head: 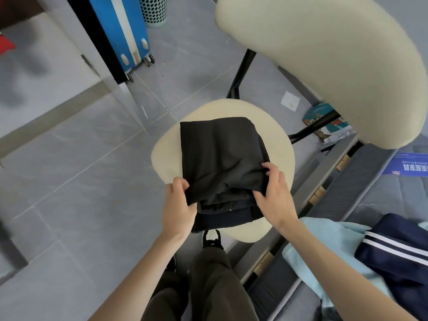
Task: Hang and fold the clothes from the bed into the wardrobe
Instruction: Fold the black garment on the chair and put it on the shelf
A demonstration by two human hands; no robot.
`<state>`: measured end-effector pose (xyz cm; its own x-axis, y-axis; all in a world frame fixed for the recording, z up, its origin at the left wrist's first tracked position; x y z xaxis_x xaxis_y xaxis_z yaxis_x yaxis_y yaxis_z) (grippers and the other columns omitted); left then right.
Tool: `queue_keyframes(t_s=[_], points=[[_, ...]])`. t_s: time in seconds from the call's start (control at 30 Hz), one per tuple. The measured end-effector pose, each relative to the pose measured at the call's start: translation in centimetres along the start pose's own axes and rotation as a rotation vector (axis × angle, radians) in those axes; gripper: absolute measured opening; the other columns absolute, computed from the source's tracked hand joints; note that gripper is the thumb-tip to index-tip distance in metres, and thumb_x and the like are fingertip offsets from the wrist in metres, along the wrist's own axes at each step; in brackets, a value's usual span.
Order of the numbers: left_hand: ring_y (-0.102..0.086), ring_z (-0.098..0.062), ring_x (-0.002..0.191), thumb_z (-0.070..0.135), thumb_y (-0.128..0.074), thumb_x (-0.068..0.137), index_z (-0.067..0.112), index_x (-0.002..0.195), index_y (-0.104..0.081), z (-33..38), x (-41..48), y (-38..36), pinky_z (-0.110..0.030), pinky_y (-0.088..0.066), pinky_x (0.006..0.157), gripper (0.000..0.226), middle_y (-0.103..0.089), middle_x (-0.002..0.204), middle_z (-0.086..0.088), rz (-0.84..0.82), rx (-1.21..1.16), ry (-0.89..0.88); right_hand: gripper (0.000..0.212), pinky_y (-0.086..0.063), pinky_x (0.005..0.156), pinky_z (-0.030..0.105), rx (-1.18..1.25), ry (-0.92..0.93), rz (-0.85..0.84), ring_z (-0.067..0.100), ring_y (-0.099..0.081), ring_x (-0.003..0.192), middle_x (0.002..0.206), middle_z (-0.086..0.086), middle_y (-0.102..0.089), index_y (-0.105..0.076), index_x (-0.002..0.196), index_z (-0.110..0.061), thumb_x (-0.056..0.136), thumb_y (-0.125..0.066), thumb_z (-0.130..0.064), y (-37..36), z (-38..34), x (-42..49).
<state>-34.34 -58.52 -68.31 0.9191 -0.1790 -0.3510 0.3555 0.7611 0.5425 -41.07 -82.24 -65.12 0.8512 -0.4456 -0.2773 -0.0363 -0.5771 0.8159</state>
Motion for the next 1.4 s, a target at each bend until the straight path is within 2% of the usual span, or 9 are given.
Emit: queue_keyframes(t_s=[0.13,0.3,0.5,0.6,0.73,0.87,0.97,1.2,1.4], points=[[-0.048,-0.026,0.068,-0.017,-0.051,0.070,0.012,0.086,-0.035,1.1,-0.3,1.4,-0.035,-0.044,0.055,0.037,-0.042,0.083,-0.004,0.083,0.040,0.000,0.038,-0.035,0.048,0.028,0.022,-0.057,0.057,0.021,-0.051,0.061,0.071,0.000,-0.051,-0.027,0.103,-0.029,0.085,-0.040,0.001,1.1,0.6,1.2],[-0.045,-0.024,0.061,-0.011,-0.059,0.072,0.018,0.099,-0.044,3.1,-2.2,-0.3,-0.031,-0.034,0.053,0.042,-0.040,0.095,0.000,-0.075,0.486,-0.285,0.044,-0.055,0.067,0.044,0.494,-0.290,0.105,0.025,-0.045,0.072,0.081,0.009,-0.048,-0.035,0.097,-0.024,0.075,-0.024,0.012,1.1,4.5,0.4],[-0.044,-0.015,0.065,0.015,-0.069,0.080,0.018,0.104,-0.050,1.1,-3.9,-3.6,-0.021,-0.039,0.055,0.031,-0.042,0.102,0.000,-0.330,0.636,-0.360,0.049,-0.030,0.050,0.024,0.216,-0.160,-0.051,0.019,-0.033,0.062,0.073,0.000,-0.041,-0.031,0.091,-0.026,0.071,-0.031,0.019,0.0,5.6,-0.7],[-0.060,-0.026,0.090,0.021,-0.081,0.060,0.015,0.078,-0.060,2.0,-4.9,-3.8,-0.035,-0.052,0.073,0.028,-0.057,0.107,-0.010,-0.294,0.691,-0.525,0.047,-0.034,0.057,0.029,0.084,0.026,-0.131,0.018,-0.034,0.070,0.087,-0.005,-0.041,-0.030,0.091,-0.027,0.071,-0.039,0.015,-0.3,3.4,-0.7],[-0.030,-0.023,0.140,0.053,-0.058,0.081,0.024,0.060,-0.054,2.6,-4.8,-4.2,-0.051,-0.025,0.113,0.036,-0.037,0.151,-0.001,-0.320,0.551,-0.558,0.045,-0.035,0.057,0.022,-0.207,0.183,-0.317,0.021,-0.043,0.087,0.145,-0.008,-0.024,-0.027,0.096,-0.027,0.078,-0.049,0.009,-1.6,2.4,-1.5],[-0.025,-0.030,0.143,0.035,-0.047,0.097,0.018,0.108,-0.063,4.9,-1.2,-3.2,-0.048,-0.027,0.115,0.025,-0.034,0.152,-0.005,-0.118,0.346,-0.424,0.043,-0.038,0.103,0.047,-0.380,0.029,-0.414,0.033,-0.015,0.145,0.162,0.000,0.003,-0.037,0.110,-0.024,0.081,-0.050,0.004,0.1,2.5,0.0],[0.006,-0.036,0.147,0.042,-0.041,0.098,0.029,0.151,-0.022,4.9,1.9,-6.1,-0.055,-0.007,0.116,0.058,0.002,0.162,0.000,-0.196,0.552,-0.335,0.023,-0.025,0.115,0.046,-0.290,0.057,-0.101,0.031,-0.019,0.146,0.159,0.010,-0.021,-0.052,0.110,-0.018,0.091,-0.044,-0.007,3.6,-1.8,2.6],[0.014,-0.041,0.145,0.069,-0.023,0.082,0.031,0.152,0.008,1.6,2.0,-10.0,-0.069,-0.009,0.109,0.086,0.015,0.160,-0.009,-0.200,0.757,-0.343,0.046,-0.004,0.115,0.065,-0.224,0.034,-0.078,0.028,0.005,0.149,0.162,-0.011,0.004,-0.018,0.149,-0.047,0.104,-0.024,-0.042,-2.5,-3.5,7.5],[0.016,-0.039,0.145,0.081,-0.028,0.075,0.039,0.152,0.006,-2.5,2.0,-10.9,-0.069,-0.013,0.106,0.093,0.020,0.158,-0.012,-0.148,0.696,-0.300,0.051,-0.045,0.101,0.050,-0.086,0.002,0.117,0.026,-0.034,0.138,0.160,-0.017,0.009,-0.008,0.146,-0.055,0.098,-0.023,-0.056,-4.9,1.6,5.8]])
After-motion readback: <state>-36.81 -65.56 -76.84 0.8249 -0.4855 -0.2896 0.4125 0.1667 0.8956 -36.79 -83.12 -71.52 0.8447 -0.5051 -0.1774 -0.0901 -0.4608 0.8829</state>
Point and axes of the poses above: each hand's wrist, its own x-axis towards the middle knuckle, its own y-axis out of the back of the hand, z = x × y, the point moved 10 cm from there along x, towards the middle knuckle
